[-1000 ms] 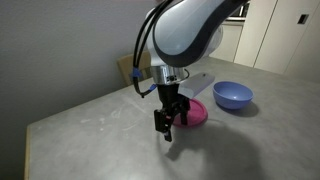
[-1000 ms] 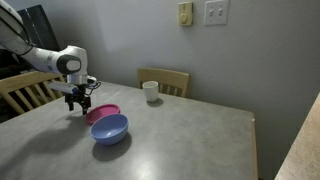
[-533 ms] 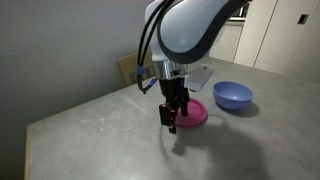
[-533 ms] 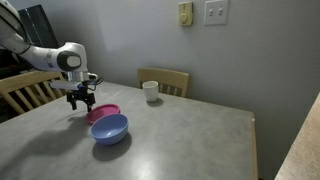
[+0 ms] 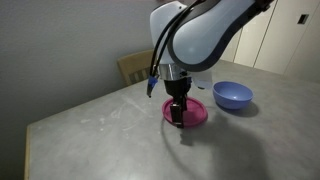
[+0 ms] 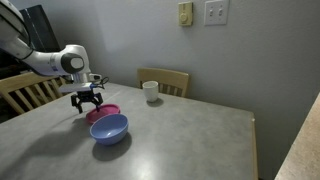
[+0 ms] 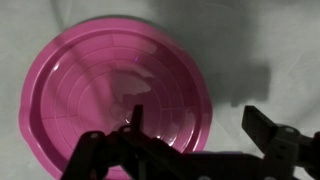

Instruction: Place the pink plate on top of the blue bowl

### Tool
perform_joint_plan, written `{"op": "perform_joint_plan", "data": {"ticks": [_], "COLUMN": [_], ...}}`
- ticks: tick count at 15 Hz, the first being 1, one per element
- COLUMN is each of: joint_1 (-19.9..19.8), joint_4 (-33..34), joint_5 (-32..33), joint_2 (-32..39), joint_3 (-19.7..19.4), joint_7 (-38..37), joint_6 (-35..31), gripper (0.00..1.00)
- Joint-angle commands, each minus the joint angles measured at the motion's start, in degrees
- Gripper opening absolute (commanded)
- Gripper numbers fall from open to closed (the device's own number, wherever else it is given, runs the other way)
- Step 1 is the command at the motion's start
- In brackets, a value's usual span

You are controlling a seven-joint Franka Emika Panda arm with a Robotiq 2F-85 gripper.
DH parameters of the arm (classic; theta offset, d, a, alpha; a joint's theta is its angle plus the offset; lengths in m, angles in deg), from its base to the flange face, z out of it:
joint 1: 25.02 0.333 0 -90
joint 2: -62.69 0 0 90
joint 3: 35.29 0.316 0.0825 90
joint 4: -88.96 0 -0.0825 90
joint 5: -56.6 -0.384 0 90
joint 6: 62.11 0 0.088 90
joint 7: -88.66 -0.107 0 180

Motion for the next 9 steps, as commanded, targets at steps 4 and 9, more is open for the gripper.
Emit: {"op": "perform_joint_plan", "data": {"ticks": [4,9], "joint_1": [-1.9,-2.6], "joint_4": [-1.6,-2.7], "joint_5": [0.4,-1.1], "joint_2": [0.9,2.0], "joint_3": [1.1,1.7], "joint_7": [4.8,3.9], "joint_6": [-9.0,-11.6], "gripper": [1.00,1.00]}}
